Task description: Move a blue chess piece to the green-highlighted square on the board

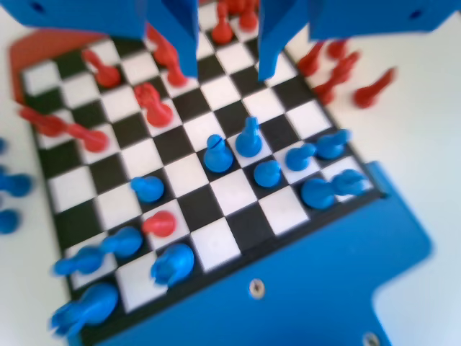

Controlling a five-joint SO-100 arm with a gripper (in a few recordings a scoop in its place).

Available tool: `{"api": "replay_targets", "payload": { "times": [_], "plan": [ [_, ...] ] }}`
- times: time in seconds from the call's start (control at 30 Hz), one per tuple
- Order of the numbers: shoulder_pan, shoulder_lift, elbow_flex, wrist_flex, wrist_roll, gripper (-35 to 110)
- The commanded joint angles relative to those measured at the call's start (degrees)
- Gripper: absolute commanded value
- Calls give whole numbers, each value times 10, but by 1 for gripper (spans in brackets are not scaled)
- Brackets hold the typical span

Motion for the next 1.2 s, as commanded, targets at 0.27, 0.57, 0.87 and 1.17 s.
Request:
{"api": "replay_targets", "payload": {
  "times": [0.27,0.57,0.87,1.17],
  "plan": [
    [50,-62,-4,-46,-46,10],
    [51,-91,18,-93,-54,10],
    [44,-114,32,-122,-54,10],
    [40,-130,34,-137,-54,9]
  ]
}}
